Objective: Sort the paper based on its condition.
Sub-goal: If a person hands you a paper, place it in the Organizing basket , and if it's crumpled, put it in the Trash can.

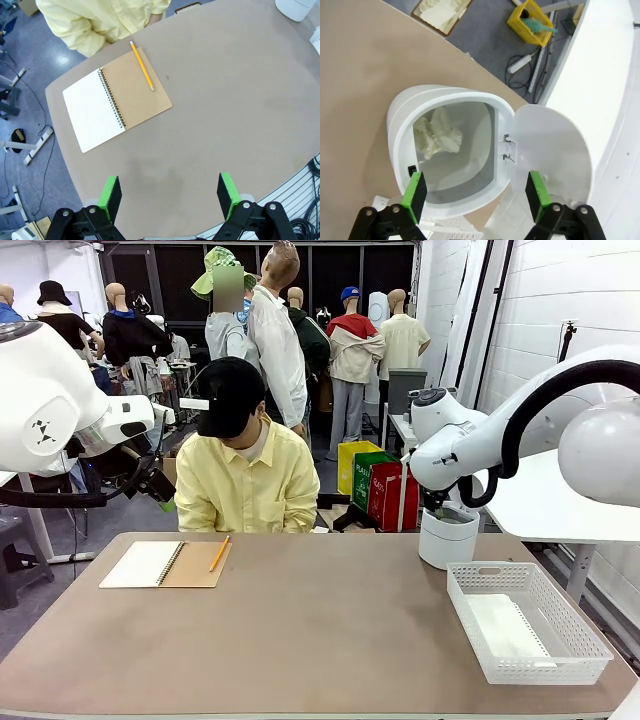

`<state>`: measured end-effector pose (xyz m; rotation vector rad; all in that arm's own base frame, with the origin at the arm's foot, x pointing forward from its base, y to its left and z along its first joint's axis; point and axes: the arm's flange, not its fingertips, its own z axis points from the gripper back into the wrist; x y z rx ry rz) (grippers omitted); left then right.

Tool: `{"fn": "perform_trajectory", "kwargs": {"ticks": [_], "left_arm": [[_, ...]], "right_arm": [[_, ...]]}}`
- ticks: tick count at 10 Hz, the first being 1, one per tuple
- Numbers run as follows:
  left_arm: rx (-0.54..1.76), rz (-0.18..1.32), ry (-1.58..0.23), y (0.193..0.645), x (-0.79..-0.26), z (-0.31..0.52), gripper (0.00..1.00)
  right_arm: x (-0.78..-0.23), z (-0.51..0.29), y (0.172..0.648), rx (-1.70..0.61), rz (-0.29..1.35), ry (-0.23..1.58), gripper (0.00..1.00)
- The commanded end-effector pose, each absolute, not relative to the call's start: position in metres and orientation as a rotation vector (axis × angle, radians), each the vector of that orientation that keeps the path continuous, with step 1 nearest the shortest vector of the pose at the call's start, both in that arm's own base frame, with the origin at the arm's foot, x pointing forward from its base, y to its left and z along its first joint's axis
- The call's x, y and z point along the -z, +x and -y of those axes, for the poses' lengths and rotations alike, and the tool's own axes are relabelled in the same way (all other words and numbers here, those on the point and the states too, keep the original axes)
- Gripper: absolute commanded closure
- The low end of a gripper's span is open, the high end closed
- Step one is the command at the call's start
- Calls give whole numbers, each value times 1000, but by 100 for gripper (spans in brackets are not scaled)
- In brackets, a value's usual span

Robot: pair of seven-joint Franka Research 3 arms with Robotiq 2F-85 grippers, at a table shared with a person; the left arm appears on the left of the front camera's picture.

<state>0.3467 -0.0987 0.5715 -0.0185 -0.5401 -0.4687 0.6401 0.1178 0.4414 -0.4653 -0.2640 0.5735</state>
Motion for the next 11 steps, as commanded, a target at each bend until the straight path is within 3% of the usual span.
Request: {"fn": "perform_trajectory", "kwargs": {"ticks": [1, 11], "left_arm": [[470, 541, -15, 347, -572, 97, 0], [470, 541, -15, 347, -572, 97, 0]], "right_arm": [[-446, -122, 642, -526, 271, -505, 0], [-450, -120, 642, -546, 276, -466, 0]]}}
